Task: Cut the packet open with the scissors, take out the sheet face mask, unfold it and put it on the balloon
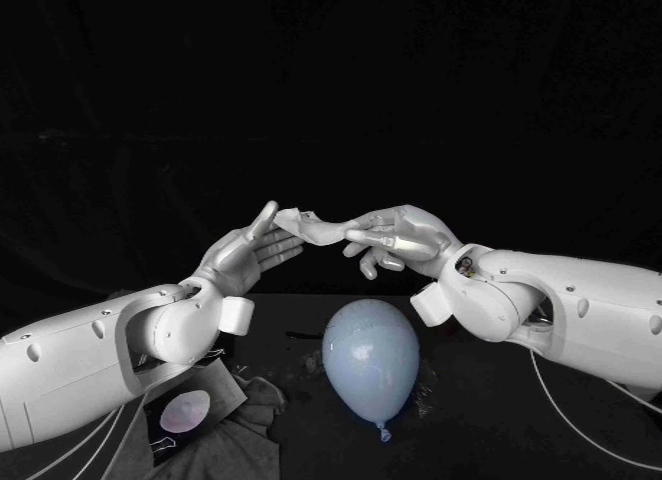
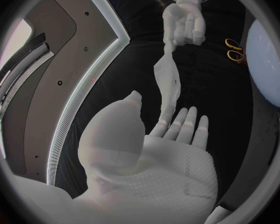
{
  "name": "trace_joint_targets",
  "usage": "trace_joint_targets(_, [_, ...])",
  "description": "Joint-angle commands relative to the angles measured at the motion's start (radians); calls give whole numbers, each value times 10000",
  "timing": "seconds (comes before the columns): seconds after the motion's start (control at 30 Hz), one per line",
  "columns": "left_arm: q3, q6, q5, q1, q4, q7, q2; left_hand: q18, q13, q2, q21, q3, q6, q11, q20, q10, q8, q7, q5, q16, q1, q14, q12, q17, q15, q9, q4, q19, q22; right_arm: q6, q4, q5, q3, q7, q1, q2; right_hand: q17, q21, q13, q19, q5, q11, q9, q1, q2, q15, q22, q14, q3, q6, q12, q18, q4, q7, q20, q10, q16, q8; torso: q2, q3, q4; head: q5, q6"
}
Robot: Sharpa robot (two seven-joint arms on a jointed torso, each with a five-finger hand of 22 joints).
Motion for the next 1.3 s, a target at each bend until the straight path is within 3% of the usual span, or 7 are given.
trace_joint_targets(0.03, [-8,-447,-518,21,-207,-371,46,-116,14,-29,53,-128,6,-6,27,17,-46,1399,15,81,174,14,17,24,-12,-7,-3,88,14,1680,-217,-291,10,-581,215,54,68,88,16,73,33,-5,533,-100,-3,-23,37,48,134,22,40,62,-83,-9,-2,94,97,345,-10,0,6,-68,144])
trace_joint_targets(0.27, [-119,-673,-600,44,-949,-538,72,-110,24,-45,124,-284,108,-15,23,148,-22,1398,16,245,383,69,30,94,-25,13,8,256,49,2599,-961,-113,14,-1144,796,263,84,103,89,80,49,-14,637,-137,-14,-35,63,93,259,1,75,70,-186,-4,-12,148,118,429,-30,-3,2,-104,337])
trace_joint_targets(0.77, [-201,-1138,-850,110,-1693,-488,-129,-105,83,-56,286,-388,1070,-55,15,920,294,1371,11,874,2140,324,106,359,-77,236,-435,551,100,2288,-1762,-223,14,-1952,964,565,-213,28,259,28,69,-21,815,-233,-31,-47,57,-11,527,-55,131,94,-374,6,-24,208,-133,542,-3,-13,0,-162,387])
trace_joint_targets(0.83, [-200,-1178,-1186,111,-1556,-444,-143,33,268,77,963,-89,1839,-153,-17,2796,582,1333,29,1529,2848,1321,485,657,-229,421,-770,2671,472,2363,-1787,-314,12,-2234,967,564,-161,119,305,83,67,-30,856,-272,-39,-56,100,38,586,-57,154,84,-401,-1,-32,234,-102,569,-5,-19,-3,-161,360])
trace_joint_targets(0.9, [-196,-1175,-1758,112,-1305,-435,-173,816,429,246,2242,507,3028,-641,-230,4086,1142,932,88,2891,3851,3133,1197,1240,-816,687,-1282,5182,1035,2504,-1788,-464,11,-2528,969,544,-137,198,363,136,70,-42,908,-321,-55,-70,138,84,664,-61,175,76,-441,-12,-43,254,-90,600,-2,-16,7,-159,351])
trace_joint_targets(1.03, [-178,-1047,-3056,157,-656,-411,-205,1144,407,223,2910,1558,3877,-1049,-391,5087,1630,527,58,3658,4383,3943,1529,1628,-1243,818,-1618,5830,1359,2766,-1755,-785,3,-2986,969,502,-114,243,408,166,92,-49,948,-361,-71,-78,161,117,730,-64,185,72,-471,-19,-52,260,-80,623,-8,-18,18,-151,332])
trace_joint_targets(1.3, [-142,-1312,-4316,386,89,-202,-107,953,232,59,4357,3229,4265,-1331,-691,6127,2009,320,-18,4444,3772,4354,1448,2148,-1538,922,-1974,5337,2374,2187,-1571,-1458,-59,-3625,908,552,-57,396,521,255,81,-70,1049,-481,-119,-99,237,195,872,-54,221,51,-529,-39,-71,292,-54,683,-10,4,-10,-89,264])
